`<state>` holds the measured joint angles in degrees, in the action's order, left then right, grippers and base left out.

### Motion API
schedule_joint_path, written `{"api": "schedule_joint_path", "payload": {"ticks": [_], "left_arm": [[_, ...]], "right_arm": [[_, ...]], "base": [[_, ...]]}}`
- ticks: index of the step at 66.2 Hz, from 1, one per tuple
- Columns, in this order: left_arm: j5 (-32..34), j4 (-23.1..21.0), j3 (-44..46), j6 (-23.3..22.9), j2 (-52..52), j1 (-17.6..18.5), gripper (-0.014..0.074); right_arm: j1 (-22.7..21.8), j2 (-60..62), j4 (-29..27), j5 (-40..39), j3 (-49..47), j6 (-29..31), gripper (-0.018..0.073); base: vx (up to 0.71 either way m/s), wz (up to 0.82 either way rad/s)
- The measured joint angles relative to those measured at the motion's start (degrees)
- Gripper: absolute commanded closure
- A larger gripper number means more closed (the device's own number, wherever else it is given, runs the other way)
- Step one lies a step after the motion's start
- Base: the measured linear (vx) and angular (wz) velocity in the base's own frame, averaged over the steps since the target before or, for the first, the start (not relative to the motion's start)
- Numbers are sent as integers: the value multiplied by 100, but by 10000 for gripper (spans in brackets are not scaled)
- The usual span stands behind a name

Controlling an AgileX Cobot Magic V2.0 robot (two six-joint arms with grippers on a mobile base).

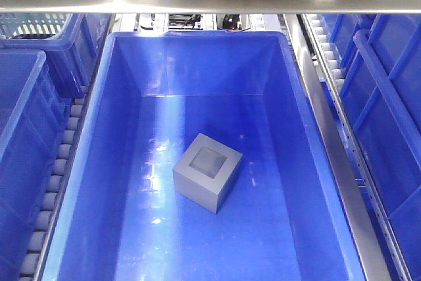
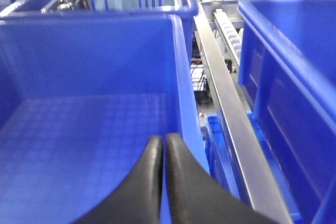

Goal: Sort gray base to blue bin

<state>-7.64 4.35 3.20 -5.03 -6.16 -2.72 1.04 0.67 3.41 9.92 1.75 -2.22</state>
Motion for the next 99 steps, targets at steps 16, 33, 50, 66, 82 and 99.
{"api": "schedule_joint_path", "payload": {"ticks": [16,33,50,66,82,99], "left_arm": [[394,-189,-468,-484,670,12,602],[323,-212,-474,-765,670,344,602],[313,-218,-474,-510,670,406,602],[302,-218,-474,68,670,406,602],[302,-218,-474,131,670,406,602],[302,-218,-474,136,670,406,602]], "right_arm": [[0,0,0,6,0,0,568],[0,0,0,5,0,0,568],[0,0,0,0,0,0,568],[0,0,0,0,0,0,568],[0,0,0,5,0,0,568],[0,0,0,5,0,0,568]], "base": [[0,0],[0,0],[0,0],[0,0],[0,0],[0,0]]}}
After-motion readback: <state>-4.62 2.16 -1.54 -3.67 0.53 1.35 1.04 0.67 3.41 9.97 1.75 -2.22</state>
